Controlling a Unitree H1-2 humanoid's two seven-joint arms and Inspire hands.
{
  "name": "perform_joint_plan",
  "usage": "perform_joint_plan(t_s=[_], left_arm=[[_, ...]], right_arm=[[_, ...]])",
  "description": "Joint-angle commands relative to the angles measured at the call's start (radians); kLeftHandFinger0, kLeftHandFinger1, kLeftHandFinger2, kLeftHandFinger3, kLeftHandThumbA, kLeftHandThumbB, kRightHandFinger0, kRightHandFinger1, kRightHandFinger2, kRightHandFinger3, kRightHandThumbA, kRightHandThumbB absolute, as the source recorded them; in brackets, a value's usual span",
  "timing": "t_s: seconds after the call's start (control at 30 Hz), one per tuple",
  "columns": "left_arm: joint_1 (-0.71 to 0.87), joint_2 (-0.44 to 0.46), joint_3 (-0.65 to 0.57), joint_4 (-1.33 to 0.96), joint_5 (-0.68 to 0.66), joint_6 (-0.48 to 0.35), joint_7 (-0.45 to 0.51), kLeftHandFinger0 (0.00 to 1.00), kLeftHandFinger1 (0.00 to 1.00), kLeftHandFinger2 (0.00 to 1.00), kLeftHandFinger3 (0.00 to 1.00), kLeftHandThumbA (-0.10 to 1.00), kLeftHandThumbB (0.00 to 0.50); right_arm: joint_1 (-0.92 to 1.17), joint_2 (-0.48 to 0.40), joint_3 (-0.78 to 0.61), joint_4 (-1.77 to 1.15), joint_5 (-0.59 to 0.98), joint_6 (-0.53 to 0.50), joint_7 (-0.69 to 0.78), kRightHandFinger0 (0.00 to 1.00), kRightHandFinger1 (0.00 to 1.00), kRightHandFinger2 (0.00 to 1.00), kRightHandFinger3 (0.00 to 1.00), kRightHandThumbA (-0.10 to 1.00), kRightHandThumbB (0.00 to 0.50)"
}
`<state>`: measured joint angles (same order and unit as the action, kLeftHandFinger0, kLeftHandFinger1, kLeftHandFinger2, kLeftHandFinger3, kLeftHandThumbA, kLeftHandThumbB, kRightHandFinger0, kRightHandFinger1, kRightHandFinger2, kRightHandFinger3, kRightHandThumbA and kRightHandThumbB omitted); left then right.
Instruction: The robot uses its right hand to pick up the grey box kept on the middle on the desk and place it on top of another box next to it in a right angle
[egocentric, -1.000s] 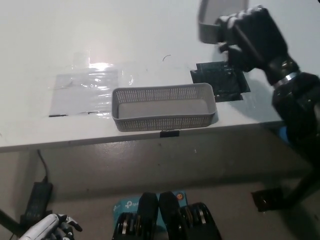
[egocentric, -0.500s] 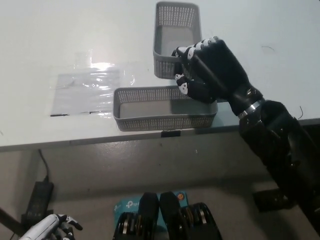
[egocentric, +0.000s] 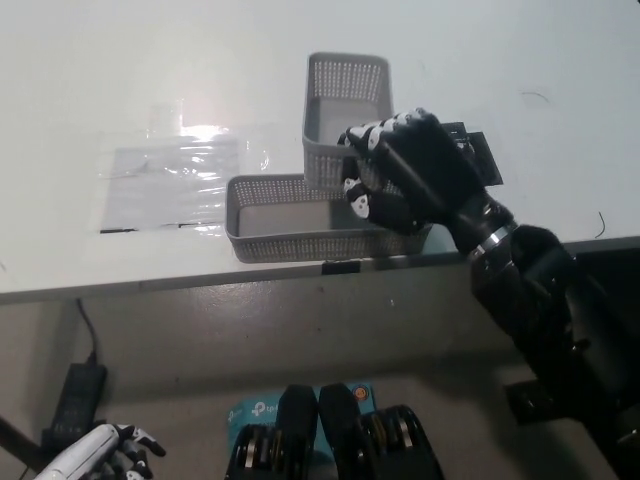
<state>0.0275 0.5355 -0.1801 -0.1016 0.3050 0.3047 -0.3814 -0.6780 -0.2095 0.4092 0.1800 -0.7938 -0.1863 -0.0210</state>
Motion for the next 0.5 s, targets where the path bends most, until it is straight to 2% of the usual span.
perform_joint_plan(t_s=[0.0,0.13,0.17,0.2,0.27,0.33,0.37,0.47], left_arm=[[-0.021,0.021,0.007,-0.008,0.003,-0.016,-0.002,0.29,0.34,0.44,0.58,0.14,0.327],[-0.026,0.022,0.010,-0.008,-0.001,-0.009,-0.003,0.34,0.39,0.49,0.58,0.15,0.331],[-0.035,0.023,0.010,-0.001,0.000,-0.015,-0.003,0.33,0.37,0.48,0.58,0.15,0.331],[-0.035,0.025,0.007,0.000,0.004,-0.019,-0.003,0.34,0.38,0.48,0.58,0.16,0.329],[-0.036,0.027,0.003,-0.003,0.012,-0.015,-0.002,0.36,0.40,0.50,0.59,0.16,0.323],[-0.038,0.028,0.000,-0.003,0.014,-0.013,-0.005,0.37,0.41,0.51,0.61,0.17,0.318],[-0.040,0.025,0.001,-0.001,0.011,-0.014,-0.004,0.37,0.40,0.51,0.61,0.17,0.318],[-0.037,0.024,0.002,-0.002,0.011,-0.012,-0.003,0.37,0.41,0.52,0.61,0.17,0.327]], right_arm=[[-0.005,0.025,-0.015,-0.017,0.021,-0.025,-0.031,0.00,0.00,0.24,0.09,-0.10,0.209],[0.041,0.054,-0.005,-0.025,0.019,-0.045,-0.051,0.00,0.00,0.21,0.06,-0.10,0.253],[0.047,0.054,-0.004,-0.023,0.022,-0.057,-0.052,0.00,0.00,0.29,0.10,-0.10,0.232],[0.056,0.057,-0.002,-0.018,0.020,-0.066,-0.058,0.00,0.00,0.33,0.14,-0.10,0.234],[0.071,0.061,0.002,-0.033,0.012,-0.044,-0.036,0.00,0.01,0.36,0.23,-0.10,0.201],[0.078,0.060,0.005,-0.030,0.010,-0.049,-0.036,0.00,0.01,0.36,0.25,-0.10,0.193],[0.080,0.059,0.004,-0.028,0.011,-0.053,-0.036,0.00,0.01,0.36,0.26,-0.10,0.163],[0.088,0.051,0.008,-0.012,0.000,-0.074,-0.052,0.00,0.02,0.39,0.29,-0.10,0.151]])
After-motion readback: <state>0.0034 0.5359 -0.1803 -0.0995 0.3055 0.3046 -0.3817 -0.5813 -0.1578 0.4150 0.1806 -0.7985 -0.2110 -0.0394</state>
